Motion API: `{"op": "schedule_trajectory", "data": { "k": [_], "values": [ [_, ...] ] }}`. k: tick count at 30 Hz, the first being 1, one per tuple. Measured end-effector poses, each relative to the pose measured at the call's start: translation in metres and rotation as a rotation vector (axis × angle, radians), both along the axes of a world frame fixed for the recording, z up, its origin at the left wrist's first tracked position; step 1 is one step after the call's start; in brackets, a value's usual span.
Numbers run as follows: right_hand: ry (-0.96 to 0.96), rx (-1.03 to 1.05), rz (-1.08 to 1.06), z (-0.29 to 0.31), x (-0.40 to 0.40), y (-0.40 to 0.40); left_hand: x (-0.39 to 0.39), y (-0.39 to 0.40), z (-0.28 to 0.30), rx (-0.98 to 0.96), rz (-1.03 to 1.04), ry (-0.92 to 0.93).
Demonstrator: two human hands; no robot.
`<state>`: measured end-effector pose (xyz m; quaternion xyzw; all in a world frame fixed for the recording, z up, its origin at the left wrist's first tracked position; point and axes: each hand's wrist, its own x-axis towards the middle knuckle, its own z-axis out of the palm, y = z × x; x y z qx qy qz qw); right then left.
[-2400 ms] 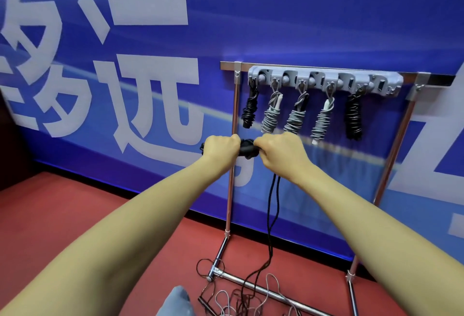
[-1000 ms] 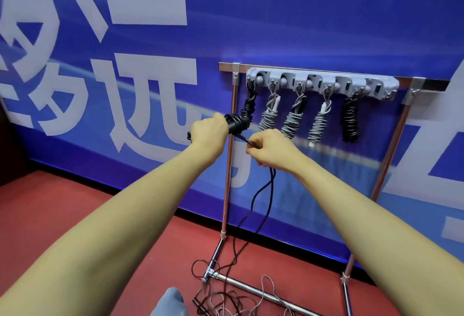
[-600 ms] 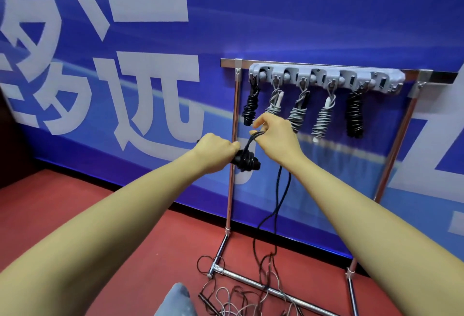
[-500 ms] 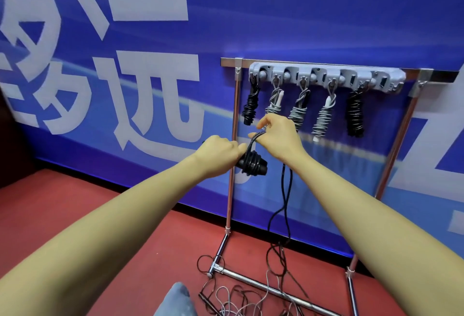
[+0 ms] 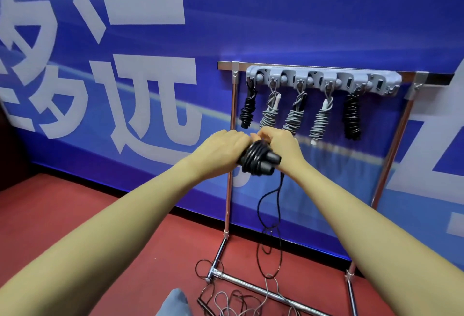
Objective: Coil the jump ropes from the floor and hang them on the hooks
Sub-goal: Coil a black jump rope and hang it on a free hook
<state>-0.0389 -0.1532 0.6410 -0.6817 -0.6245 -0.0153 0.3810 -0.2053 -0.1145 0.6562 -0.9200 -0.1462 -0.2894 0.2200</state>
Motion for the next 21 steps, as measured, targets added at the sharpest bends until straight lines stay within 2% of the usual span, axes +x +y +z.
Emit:
{"op": "schedule_trajectory", "data": {
  "k": [3,7,12,17,21],
  "values": [
    [0.083,0.008,0.008,-0.001,-0.005,0.003,0.009,-0.012,0.006,-0.376,0.175,-0.148],
    [0.070,-0.085,0.030,0.003,-0.013,0.002,0.024,-0.009,0.002,-0.579,0.287,-0.352],
    [-0.210,-0.160,-0.014,-0.003,-0.015,-0.005,0.031,-0.002,-0.006,-0.559,0.485,-0.280],
    [-0.339,-0.225,0.039,-0.008,-0.017,-0.008,0.033,0.006,-0.018,-0.610,0.619,-0.270],
    [-0.525,-0.249,0.058,-0.005,-0.019,-0.012,0.029,0.013,-0.029,-0.529,0.709,-0.137]
  ]
}}
